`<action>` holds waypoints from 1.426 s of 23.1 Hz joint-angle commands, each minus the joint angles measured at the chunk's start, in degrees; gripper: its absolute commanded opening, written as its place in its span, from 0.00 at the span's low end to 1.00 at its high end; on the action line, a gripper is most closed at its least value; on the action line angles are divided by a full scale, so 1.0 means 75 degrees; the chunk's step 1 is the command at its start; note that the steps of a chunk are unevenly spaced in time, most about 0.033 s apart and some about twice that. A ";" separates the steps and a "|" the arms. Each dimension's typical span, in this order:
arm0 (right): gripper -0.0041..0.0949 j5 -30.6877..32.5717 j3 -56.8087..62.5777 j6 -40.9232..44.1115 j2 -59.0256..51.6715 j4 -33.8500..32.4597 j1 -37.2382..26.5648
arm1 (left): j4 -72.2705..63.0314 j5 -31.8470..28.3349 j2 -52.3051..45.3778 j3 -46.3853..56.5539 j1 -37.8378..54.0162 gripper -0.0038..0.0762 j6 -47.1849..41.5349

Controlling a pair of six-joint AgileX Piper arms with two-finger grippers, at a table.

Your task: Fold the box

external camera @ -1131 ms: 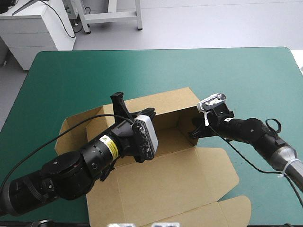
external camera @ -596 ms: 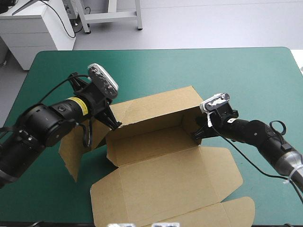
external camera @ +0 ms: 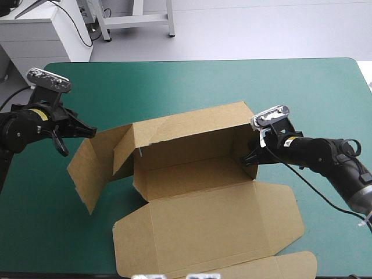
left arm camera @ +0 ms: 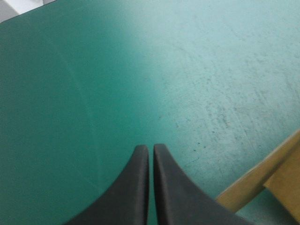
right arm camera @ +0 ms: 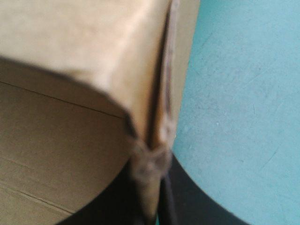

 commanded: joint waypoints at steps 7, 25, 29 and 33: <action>0.03 0.3176 -0.1856 0.2107 0.0039 -0.1005 0.0001 | -0.0047 -0.0515 -0.0161 -0.0242 0.0359 0.06 -0.0297; 0.03 0.3823 -0.3180 0.3032 0.2540 -0.1706 0.0001 | -0.0617 -0.0719 -0.0161 -0.0242 0.0359 0.06 -0.0297; 0.03 0.3853 -0.3877 0.3293 0.3360 -0.1706 0.0001 | -0.0617 -0.0719 -0.0161 -0.0242 0.0359 0.06 -0.0297; 0.24 0.3747 -0.4237 0.3293 0.3607 -0.1685 0.0001 | -0.0526 -0.0719 -0.0161 -0.0242 0.0359 0.06 -0.0297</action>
